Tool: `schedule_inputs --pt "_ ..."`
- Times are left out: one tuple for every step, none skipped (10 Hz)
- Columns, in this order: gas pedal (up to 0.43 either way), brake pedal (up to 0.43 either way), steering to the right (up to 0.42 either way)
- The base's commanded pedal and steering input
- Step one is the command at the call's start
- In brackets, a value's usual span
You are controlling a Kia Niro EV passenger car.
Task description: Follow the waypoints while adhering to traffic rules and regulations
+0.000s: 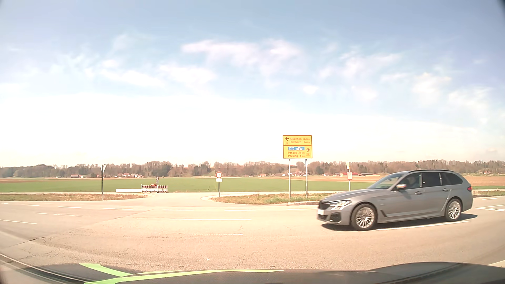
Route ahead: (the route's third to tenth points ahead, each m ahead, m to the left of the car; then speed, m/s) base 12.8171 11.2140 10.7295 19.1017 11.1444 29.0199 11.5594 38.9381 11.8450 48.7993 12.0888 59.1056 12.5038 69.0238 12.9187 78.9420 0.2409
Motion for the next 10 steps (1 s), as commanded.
schedule_inputs --pt "0.0 0.268 -0.029" --pt "0.0 0.268 -0.029" --pt "0.0 0.268 -0.029" --pt "0.0 0.268 -0.029" --pt "0.0 0.268 -0.029" --pt "0.0 0.268 -0.029" --pt "0.0 0.268 -0.029" --pt "0.0 0.268 -0.029" --pt "0.0 0.268 -0.029" --pt "0.0 0.268 -0.029"
